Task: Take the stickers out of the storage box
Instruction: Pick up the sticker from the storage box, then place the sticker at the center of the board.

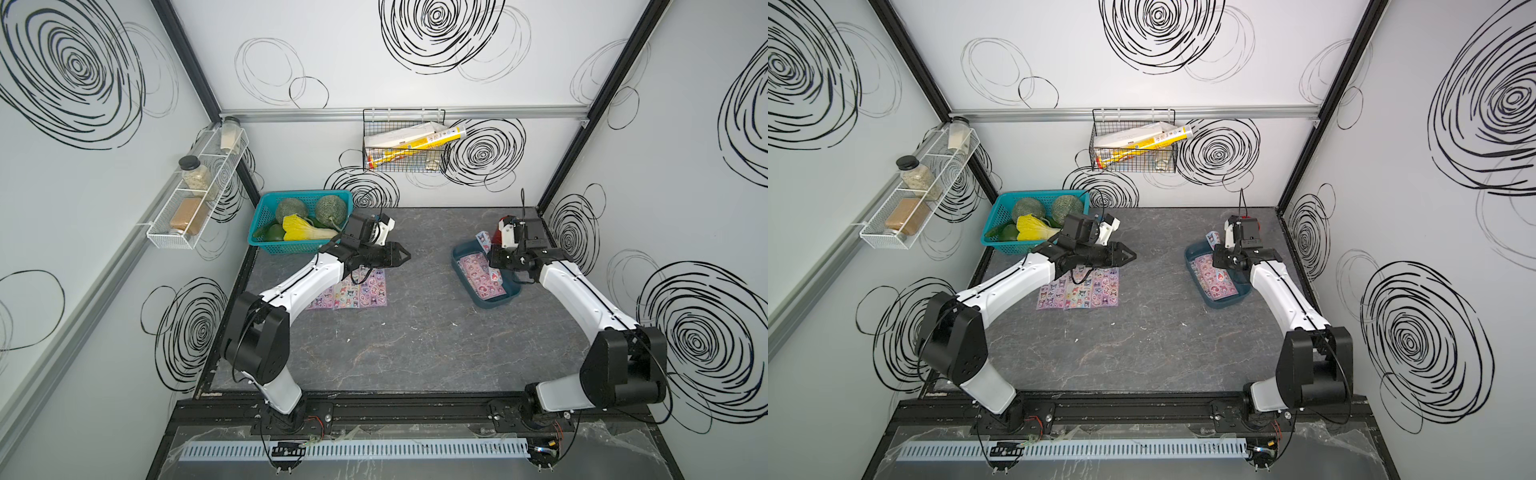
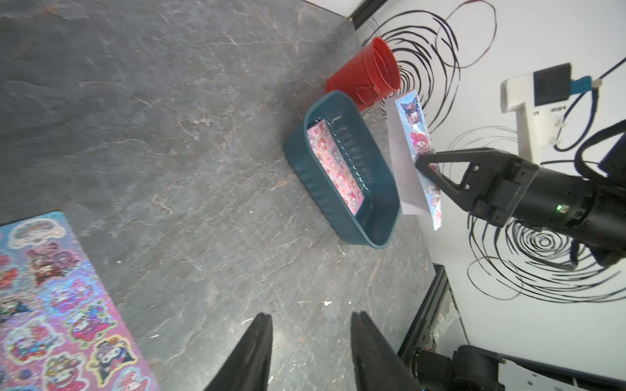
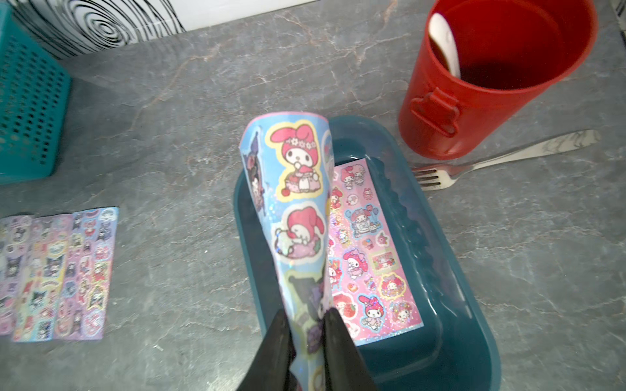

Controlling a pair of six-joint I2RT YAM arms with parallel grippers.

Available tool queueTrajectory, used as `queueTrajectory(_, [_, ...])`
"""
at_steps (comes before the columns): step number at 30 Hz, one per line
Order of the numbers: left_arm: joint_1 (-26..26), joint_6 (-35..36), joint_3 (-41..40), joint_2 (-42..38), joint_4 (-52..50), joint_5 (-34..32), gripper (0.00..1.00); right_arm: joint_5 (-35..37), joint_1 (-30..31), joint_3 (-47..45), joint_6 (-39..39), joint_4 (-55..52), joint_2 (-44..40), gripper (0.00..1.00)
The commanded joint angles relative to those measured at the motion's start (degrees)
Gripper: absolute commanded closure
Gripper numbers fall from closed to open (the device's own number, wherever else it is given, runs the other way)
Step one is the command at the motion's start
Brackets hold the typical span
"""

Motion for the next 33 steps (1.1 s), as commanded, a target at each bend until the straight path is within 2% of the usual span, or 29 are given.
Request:
queueTrajectory(1, [-1.1,-3.4,-0.7,-1.3,6.0,2.1,0.56,-6.1,1.7,-1.0,1.7,-1.9,-3.6,0.78])
queueTrajectory(10, [-2.3,-10.5,-5.1,-3.4,15.7,3.5,0.55,-13.3,8.0,-4.6,7.7,1.4,-8.9,0.77])
queueTrajectory(16, [-2.9,-14.8,-7.6,-4.3,22.0,5.9,0.55,-15.6,11.7,-5.4,11.6,3.9,-10.0,0.77])
queueTrajectory(26, [-3.8,-17.3,-8.8,-5.5,26.5,7.2,0.54,-15.8,17.2,-5.3,16.4,7.4,-9.2,0.77])
queueTrajectory(33, [-4.1,-16.7,-8.4,-5.5,25.7,6.5,0.54,-16.0,20.5,-5.4,19.1,10.3,-8.5,0.77])
